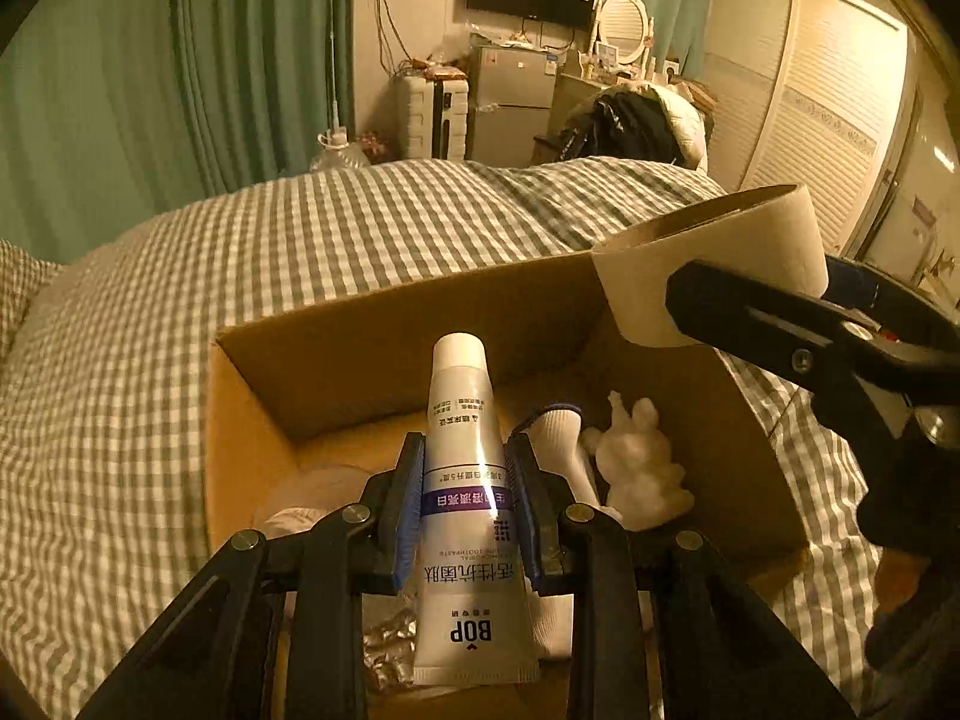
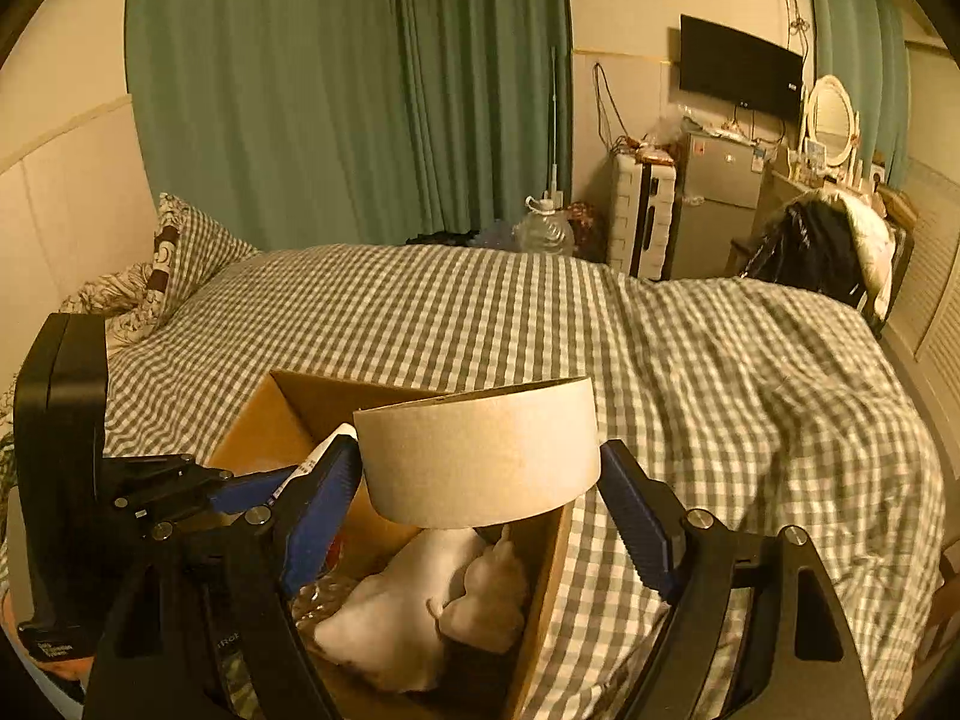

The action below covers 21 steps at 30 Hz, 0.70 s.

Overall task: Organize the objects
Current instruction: 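Drop the toothpaste and tape roll into the box by opening both tools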

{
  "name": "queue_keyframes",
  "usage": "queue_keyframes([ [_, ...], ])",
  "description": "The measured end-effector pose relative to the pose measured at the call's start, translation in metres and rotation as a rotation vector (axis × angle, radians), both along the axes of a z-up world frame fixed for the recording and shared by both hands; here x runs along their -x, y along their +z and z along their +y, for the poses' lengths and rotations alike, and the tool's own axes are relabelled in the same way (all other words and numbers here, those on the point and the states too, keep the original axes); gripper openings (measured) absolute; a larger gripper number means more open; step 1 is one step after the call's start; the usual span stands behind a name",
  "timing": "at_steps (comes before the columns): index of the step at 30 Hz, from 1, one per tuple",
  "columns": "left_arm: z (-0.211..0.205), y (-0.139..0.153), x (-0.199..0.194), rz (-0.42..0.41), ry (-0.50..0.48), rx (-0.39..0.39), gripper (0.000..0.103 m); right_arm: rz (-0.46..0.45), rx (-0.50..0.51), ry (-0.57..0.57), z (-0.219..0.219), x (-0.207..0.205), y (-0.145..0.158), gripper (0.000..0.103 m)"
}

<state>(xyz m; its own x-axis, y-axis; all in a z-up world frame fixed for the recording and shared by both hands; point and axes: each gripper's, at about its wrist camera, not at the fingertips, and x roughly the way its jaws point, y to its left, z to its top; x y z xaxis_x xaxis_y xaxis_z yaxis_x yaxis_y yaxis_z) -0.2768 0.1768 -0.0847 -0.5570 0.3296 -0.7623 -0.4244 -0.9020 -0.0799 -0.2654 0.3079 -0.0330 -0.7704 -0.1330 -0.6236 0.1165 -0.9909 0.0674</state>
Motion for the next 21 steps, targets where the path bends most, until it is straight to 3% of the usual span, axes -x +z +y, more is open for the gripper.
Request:
queue_keyframes([
  [1, -0.002, -0.001, 0.002, -0.002, 0.002, -0.009, 0.029, 0.004, 0.0, -0.005, 0.001, 0.0, -0.002, 0.083],
  [3, -0.006, 0.0, 0.001, 0.002, 0.002, -0.016, 0.044, 0.021, -0.009, -0.012, 0.004, 0.001, -0.001, 0.086],
  [4, -0.009, 0.002, -0.001, 0.012, 0.008, -0.017, 0.063, 0.037, -0.012, -0.019, 0.005, -0.003, 0.002, 0.089],
  [5, -0.012, 0.006, -0.004, 0.028, 0.021, -0.018, 0.075, 0.051, -0.01, -0.023, 0.006, -0.006, 0.006, 0.091],
  [10, -0.033, 0.038, -0.026, 0.082, 0.049, -0.026, 0.079, 0.1, 0.008, -0.039, 0.002, -0.034, 0.038, 0.092],
  [14, -0.058, 0.07, -0.053, 0.16, 0.093, -0.009, 0.096, 0.124, -0.023, -0.04, -0.012, -0.064, 0.066, 0.092],
  [21, -0.101, 0.121, -0.104, 0.253, 0.162, -0.026, 0.102, 0.17, -0.048, -0.024, -0.04, -0.123, 0.11, 0.096],
])
